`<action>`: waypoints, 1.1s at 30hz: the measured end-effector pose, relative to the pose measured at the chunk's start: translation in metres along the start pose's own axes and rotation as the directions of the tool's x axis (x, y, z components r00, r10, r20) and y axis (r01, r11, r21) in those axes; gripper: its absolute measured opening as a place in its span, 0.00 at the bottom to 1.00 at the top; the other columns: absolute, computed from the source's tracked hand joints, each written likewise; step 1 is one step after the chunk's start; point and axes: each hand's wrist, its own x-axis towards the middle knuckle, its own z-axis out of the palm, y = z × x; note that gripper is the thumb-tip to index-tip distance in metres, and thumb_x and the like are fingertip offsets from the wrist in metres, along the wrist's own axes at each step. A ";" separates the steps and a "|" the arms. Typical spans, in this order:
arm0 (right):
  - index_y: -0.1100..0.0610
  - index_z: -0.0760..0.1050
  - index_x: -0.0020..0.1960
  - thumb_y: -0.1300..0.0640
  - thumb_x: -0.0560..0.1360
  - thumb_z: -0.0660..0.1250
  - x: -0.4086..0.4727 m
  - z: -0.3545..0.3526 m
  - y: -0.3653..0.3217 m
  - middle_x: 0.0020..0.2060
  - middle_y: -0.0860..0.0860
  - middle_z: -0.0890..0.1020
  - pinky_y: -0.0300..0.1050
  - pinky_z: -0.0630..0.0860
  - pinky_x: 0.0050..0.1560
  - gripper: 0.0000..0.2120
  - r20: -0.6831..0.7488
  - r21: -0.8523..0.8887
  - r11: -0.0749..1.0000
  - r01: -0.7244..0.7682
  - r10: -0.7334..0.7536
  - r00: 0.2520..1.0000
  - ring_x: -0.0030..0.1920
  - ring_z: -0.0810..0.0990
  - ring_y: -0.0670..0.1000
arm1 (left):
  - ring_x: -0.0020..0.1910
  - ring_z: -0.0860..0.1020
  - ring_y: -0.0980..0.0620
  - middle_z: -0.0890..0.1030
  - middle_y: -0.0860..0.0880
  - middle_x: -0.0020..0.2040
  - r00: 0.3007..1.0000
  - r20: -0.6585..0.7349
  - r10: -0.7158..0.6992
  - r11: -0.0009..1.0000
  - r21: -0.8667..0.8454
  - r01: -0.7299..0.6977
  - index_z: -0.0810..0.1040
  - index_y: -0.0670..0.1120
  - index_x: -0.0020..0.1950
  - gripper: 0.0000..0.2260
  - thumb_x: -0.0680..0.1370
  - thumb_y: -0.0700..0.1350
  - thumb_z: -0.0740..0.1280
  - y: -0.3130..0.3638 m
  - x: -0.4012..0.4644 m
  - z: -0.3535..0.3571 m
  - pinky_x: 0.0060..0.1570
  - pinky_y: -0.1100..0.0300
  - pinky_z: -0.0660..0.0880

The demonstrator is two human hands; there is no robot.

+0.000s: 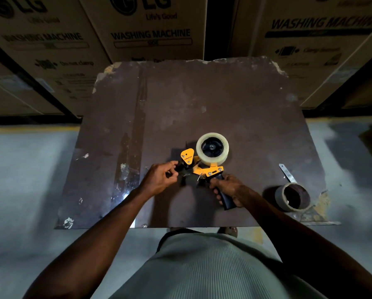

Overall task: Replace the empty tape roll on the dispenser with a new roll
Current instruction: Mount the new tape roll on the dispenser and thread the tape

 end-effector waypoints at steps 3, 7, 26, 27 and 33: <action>0.57 0.74 0.39 0.58 0.77 0.66 -0.001 -0.001 0.002 0.25 0.50 0.74 0.39 0.69 0.27 0.09 -0.014 -0.016 1.000 -0.002 0.002 1.000 0.23 0.71 0.49 | 0.50 0.83 0.58 0.84 0.44 0.58 0.999 0.031 -0.011 0.998 0.061 0.009 0.81 0.39 0.41 0.02 0.73 0.36 0.73 -0.010 0.002 -0.015 0.51 0.62 0.80; 0.56 0.75 0.38 0.57 0.78 0.66 0.000 -0.003 0.003 0.24 0.50 0.74 0.38 0.70 0.27 0.10 -0.014 -0.032 0.999 0.005 -0.006 1.000 0.22 0.71 0.48 | 0.42 0.82 0.61 0.86 0.46 0.47 0.999 0.031 -0.008 0.987 0.162 0.003 0.81 0.42 0.42 0.03 0.74 0.40 0.72 -0.021 0.004 -0.037 0.44 0.60 0.79; 0.58 0.73 0.42 0.56 0.81 0.64 0.000 -0.003 0.003 0.27 0.52 0.74 0.40 0.70 0.27 0.10 -0.021 -0.057 0.998 0.017 -0.018 1.000 0.23 0.71 0.49 | 0.33 0.82 0.54 0.84 0.51 0.34 0.995 0.095 -0.037 0.961 0.277 0.009 0.84 0.49 0.47 0.03 0.76 0.46 0.71 0.014 0.075 -0.034 0.42 0.59 0.78; 0.58 0.73 0.42 0.56 0.81 0.63 0.000 -0.003 0.003 0.27 0.52 0.74 0.40 0.70 0.27 0.10 -0.018 -0.054 0.998 0.017 -0.018 1.000 0.23 0.71 0.49 | 0.32 0.81 0.55 0.83 0.51 0.34 0.993 0.103 -0.058 0.968 0.250 0.031 0.84 0.48 0.47 0.03 0.77 0.46 0.71 0.014 0.077 -0.033 0.41 0.59 0.78; 0.58 0.74 0.43 0.56 0.80 0.65 0.002 -0.003 0.004 0.28 0.52 0.75 0.40 0.71 0.27 0.09 -0.035 -0.062 0.998 0.009 -0.011 0.999 0.24 0.72 0.49 | 0.30 0.79 0.52 0.81 0.47 0.34 0.951 0.130 -0.280 0.952 -0.087 0.292 0.80 0.47 0.43 0.06 0.78 0.39 0.68 0.017 0.079 -0.022 0.37 0.55 0.81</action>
